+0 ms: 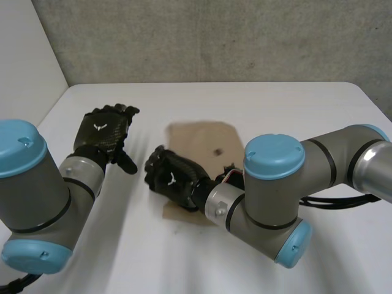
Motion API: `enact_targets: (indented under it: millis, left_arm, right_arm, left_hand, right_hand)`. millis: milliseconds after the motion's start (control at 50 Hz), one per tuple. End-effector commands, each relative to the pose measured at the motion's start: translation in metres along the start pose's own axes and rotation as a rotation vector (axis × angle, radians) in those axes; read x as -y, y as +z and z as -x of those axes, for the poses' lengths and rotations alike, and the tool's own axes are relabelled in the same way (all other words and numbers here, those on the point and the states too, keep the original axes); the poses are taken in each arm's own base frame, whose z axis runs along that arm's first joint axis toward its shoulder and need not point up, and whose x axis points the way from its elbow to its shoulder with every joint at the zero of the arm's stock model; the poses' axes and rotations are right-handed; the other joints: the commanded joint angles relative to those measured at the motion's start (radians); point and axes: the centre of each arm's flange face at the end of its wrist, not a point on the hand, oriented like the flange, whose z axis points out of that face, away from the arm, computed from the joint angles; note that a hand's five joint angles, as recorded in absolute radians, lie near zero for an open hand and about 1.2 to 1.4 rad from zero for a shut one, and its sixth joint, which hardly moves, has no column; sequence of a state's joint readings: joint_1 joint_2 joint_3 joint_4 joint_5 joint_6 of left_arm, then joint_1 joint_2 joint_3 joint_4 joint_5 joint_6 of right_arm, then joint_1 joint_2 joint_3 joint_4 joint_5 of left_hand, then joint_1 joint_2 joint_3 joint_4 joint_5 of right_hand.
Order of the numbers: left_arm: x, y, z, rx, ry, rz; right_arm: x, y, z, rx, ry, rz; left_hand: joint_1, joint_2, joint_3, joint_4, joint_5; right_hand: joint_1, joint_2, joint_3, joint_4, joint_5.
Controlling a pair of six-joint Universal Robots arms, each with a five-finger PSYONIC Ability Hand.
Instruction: Fold the shorts.
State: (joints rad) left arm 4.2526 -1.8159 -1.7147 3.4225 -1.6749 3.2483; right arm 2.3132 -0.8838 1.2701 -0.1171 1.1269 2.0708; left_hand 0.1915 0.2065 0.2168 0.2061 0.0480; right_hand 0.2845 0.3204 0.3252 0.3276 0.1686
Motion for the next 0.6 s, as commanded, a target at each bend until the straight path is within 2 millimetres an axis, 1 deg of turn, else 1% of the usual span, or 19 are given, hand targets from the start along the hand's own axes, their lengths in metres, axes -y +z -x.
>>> enact_targets:
  millis: [20,60,80,100,120,160,180,200,240,260,280,320,340,360,420,460,520,560,600]
  left_arm:
    - [0.031,0.017,0.003,0.011,-0.007,-0.102]
    - [0.041,0.023,0.0,0.004,-0.008,-0.135]
    - [0.042,0.025,-0.003,-0.005,-0.008,-0.138]
    - [0.04,0.028,-0.006,-0.011,-0.007,-0.136]
    - [0.036,0.034,-0.013,-0.031,-0.005,-0.129]
    - [0.033,0.036,-0.027,-0.071,-0.004,-0.123]
    - [0.033,0.037,-0.035,-0.095,-0.002,-0.121]
    - [0.025,0.039,-0.047,-0.13,0.003,-0.09]
    - [0.013,0.041,-0.059,-0.16,0.013,-0.041]
    - [0.005,0.043,-0.065,-0.174,0.018,-0.007]
    - [-0.006,0.047,-0.071,-0.187,0.029,0.041]
    - [-0.019,0.049,-0.076,-0.197,0.039,0.106]
    - [-0.026,0.05,-0.078,-0.202,0.046,0.142]
    - [-0.04,0.051,-0.08,-0.207,0.06,0.209]
    - [-0.059,0.051,-0.08,-0.198,0.077,0.301]
    - [-0.068,0.05,-0.079,-0.177,0.095,0.352]
    - [-0.067,0.051,-0.076,-0.155,0.107,0.357]
    - [-0.066,0.051,-0.075,-0.154,0.111,0.356]
    - [-0.06,0.049,-0.076,-0.158,0.114,0.344]
  right_arm:
    - [-0.007,-0.026,-0.071,-0.165,0.512,0.014]
    - [-0.007,-0.038,-0.097,-0.237,0.651,-0.01]
    - [-0.008,-0.041,-0.104,-0.256,0.721,-0.022]
    - [-0.011,-0.047,-0.115,-0.285,0.839,-0.041]
    - [-0.017,-0.048,-0.118,-0.298,0.887,-0.039]
    - [-0.028,-0.048,-0.12,-0.311,0.949,-0.02]
    - [-0.041,-0.048,-0.118,-0.318,0.97,0.021]
    - [-0.048,-0.049,-0.116,-0.318,0.978,0.049]
    - [-0.059,-0.046,-0.109,-0.311,0.985,0.109]
    - [-0.071,-0.042,-0.101,-0.301,0.981,0.169]
    - [-0.076,-0.039,-0.098,-0.296,0.972,0.196]
    - [-0.088,-0.034,-0.091,-0.293,0.955,0.256]
    - [-0.101,-0.03,-0.084,-0.294,0.939,0.321]
    - [-0.107,-0.028,-0.08,-0.292,0.931,0.351]
    - [-0.127,-0.022,-0.067,-0.282,0.903,0.457]
    - [-0.134,-0.02,-0.061,-0.27,0.894,0.496]
    - [-0.137,-0.021,-0.056,-0.244,0.882,0.541]
    - [-0.135,-0.023,-0.059,-0.237,0.879,0.544]
    - [-0.127,-0.025,-0.067,-0.247,0.873,0.525]
  left_hand:
    - [-0.017,-0.032,-0.042,-0.032,-0.048]
    - [-0.017,-0.032,-0.042,-0.032,-0.048]
    - [-0.017,-0.032,-0.042,-0.032,-0.048]
    - [-0.016,-0.031,-0.041,-0.031,-0.047]
    - [-0.01,-0.025,-0.036,-0.025,-0.041]
    - [-0.007,-0.022,-0.033,-0.022,-0.038]
    - [-0.007,-0.022,-0.033,-0.022,-0.038]
    - [-0.007,-0.022,-0.033,-0.022,-0.038]
    - [-0.007,-0.022,-0.033,-0.022,-0.038]
    - [-0.007,-0.022,-0.033,-0.022,-0.038]
    - [-0.007,-0.022,-0.033,-0.022,-0.038]
    - [-0.004,-0.019,-0.03,-0.019,-0.035]
    - [-0.002,-0.016,-0.027,-0.016,-0.033]
    - [-0.001,-0.016,-0.027,-0.016,-0.033]
    - [-0.001,-0.016,-0.027,-0.016,-0.033]
    - [0.001,-0.014,-0.024,-0.013,-0.03]
    - [0.004,-0.011,-0.021,-0.01,-0.027]
    - [0.007,-0.008,-0.018,-0.007,-0.024]
    - [0.007,-0.008,-0.018,-0.007,-0.024]
  right_hand:
    - [-0.11,-0.146,-0.151,-0.153,-0.169]
    - [-0.11,-0.146,-0.151,-0.153,-0.169]
    - [-0.11,-0.146,-0.151,-0.153,-0.169]
    - [-0.11,-0.146,-0.151,-0.153,-0.169]
    - [-0.11,-0.146,-0.151,-0.153,-0.169]
    - [-0.11,-0.146,-0.151,-0.153,-0.169]
    - [-0.11,-0.146,-0.151,-0.153,-0.169]
    - [-0.11,-0.146,-0.151,-0.153,-0.169]
    - [-0.11,-0.146,-0.151,-0.153,-0.169]
    - [-0.11,-0.146,-0.151,-0.153,-0.169]
    - [-0.11,-0.146,-0.151,-0.153,-0.169]
    - [-0.11,-0.146,-0.151,-0.153,-0.169]
    - [-0.11,-0.146,-0.151,-0.153,-0.169]
    - [-0.11,-0.146,-0.151,-0.153,-0.169]
    - [-0.11,-0.146,-0.151,-0.153,-0.169]
    - [-0.11,-0.146,-0.151,-0.153,-0.169]
    - [-0.11,-0.146,-0.151,-0.153,-0.169]
    - [-0.11,-0.146,-0.151,-0.153,-0.169]
    - [-0.11,-0.146,-0.151,-0.153,-0.169]
